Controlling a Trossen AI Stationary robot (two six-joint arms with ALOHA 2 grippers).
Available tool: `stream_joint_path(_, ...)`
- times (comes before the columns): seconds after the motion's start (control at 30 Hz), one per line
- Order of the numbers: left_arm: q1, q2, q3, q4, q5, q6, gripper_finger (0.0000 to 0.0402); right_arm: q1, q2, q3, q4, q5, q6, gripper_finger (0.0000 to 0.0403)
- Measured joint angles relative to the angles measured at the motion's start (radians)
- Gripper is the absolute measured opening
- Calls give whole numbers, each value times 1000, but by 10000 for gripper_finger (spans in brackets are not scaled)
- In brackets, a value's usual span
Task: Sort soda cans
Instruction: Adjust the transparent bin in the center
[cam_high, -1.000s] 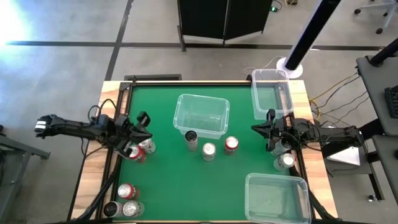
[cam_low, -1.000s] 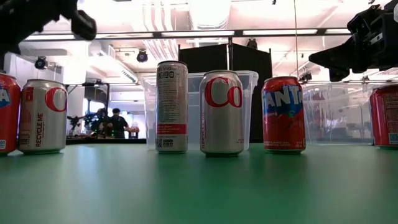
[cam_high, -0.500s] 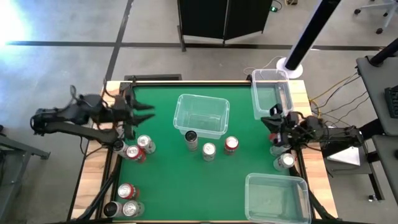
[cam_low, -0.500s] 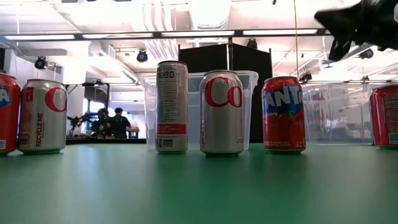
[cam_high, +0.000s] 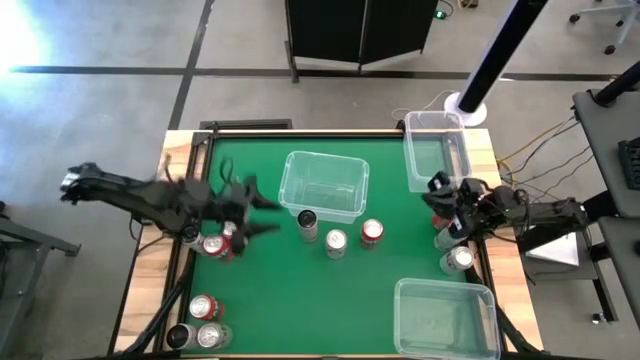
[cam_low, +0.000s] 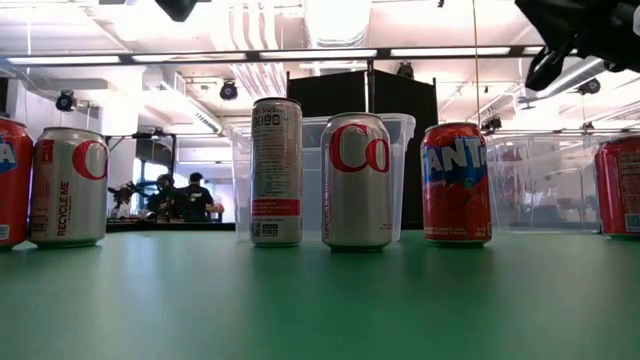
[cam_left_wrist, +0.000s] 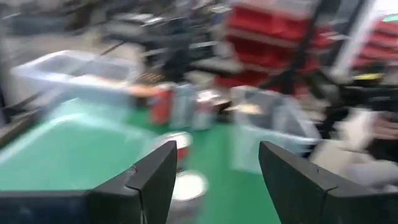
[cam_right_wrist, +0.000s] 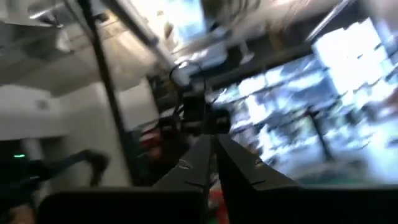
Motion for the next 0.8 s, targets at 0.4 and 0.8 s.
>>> stream_joint_path(0.4,-115,229,90,-111,-390,-76,212,199,413,168,-8,127,-118,197)
stream_joint_path(0.8,-158,317,280,-321,-483,-46,212,209,696,550,-420,202,-213,270)
